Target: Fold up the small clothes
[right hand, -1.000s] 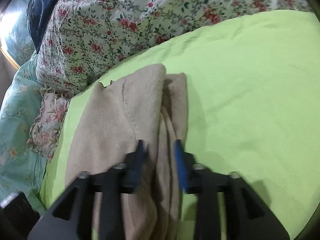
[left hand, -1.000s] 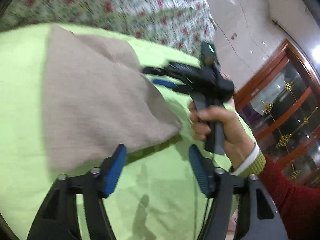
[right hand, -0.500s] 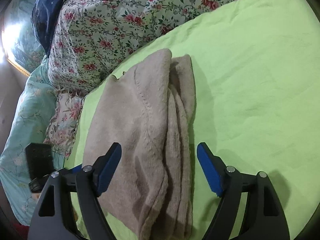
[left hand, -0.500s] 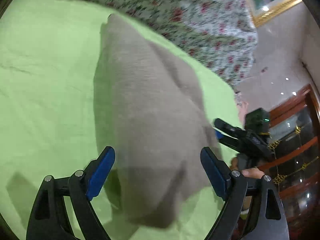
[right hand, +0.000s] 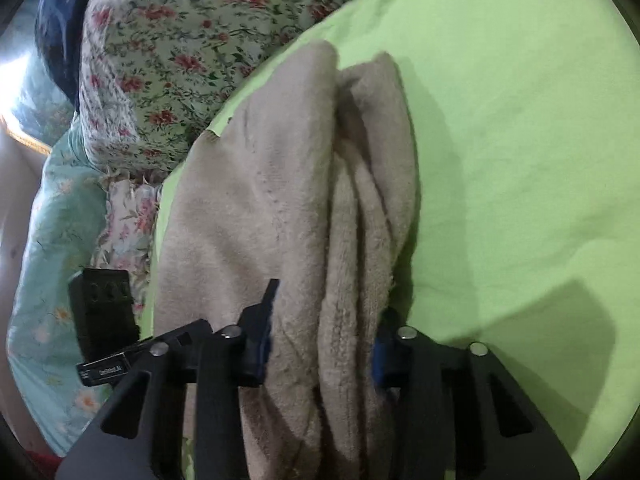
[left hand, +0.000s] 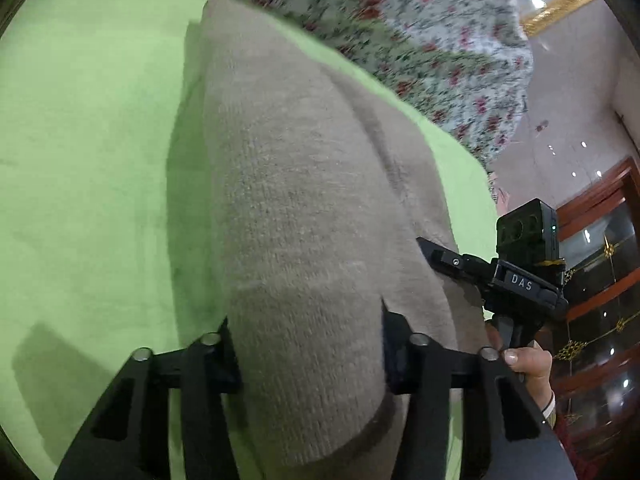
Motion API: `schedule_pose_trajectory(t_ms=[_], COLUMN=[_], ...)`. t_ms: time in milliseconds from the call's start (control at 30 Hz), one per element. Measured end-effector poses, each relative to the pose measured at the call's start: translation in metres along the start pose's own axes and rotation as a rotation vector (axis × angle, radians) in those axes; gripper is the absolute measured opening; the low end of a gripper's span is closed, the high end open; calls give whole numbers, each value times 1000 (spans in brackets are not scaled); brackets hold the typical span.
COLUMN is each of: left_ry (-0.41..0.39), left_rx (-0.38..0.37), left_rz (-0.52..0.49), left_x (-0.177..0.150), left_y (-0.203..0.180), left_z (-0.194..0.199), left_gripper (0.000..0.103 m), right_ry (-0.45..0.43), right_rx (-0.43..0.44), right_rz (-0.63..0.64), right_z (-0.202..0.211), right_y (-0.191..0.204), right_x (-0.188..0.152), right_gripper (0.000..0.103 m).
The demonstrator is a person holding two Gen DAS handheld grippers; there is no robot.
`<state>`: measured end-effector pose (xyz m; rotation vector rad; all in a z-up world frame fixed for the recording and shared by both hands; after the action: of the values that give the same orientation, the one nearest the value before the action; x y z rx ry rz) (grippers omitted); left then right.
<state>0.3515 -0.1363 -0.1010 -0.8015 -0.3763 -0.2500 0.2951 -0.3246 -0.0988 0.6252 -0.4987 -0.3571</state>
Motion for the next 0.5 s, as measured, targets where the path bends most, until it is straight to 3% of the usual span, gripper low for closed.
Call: schedule_pose_trajectory(t_ms=[67,200,400,500], left_ry=[-21,-88,-161,-169], left_rx=[-25,-3,118,150], left_rz=[-6,-56,-93,-72], left_x=[-5,-26,-76,-98], left_y=[-5,-9,8,26], left_z=[19,83,178,206], left_gripper=[43,42,42,42], right_ry=[-34,-56,-31,7], right_rx=[35,95,214,241], right_rz=[12,90,169,199], right_z=[12,22,0,-22], right_y=[16,67,138,165], right_x=[-6,-34,-80,-106], right_gripper=[32,31,31,31])
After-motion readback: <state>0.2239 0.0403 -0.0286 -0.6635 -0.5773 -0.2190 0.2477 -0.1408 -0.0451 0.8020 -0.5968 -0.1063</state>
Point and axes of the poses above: each gripper's, at about its wrist camera, not at the fingertips, and z roughly against the way its jaws point, y to its left, x to its top, the point moved 5 cm from there along -z, roughly the way its jaws point, and after that the axes turned 5 degrees about -x, right-handed, at the moved point
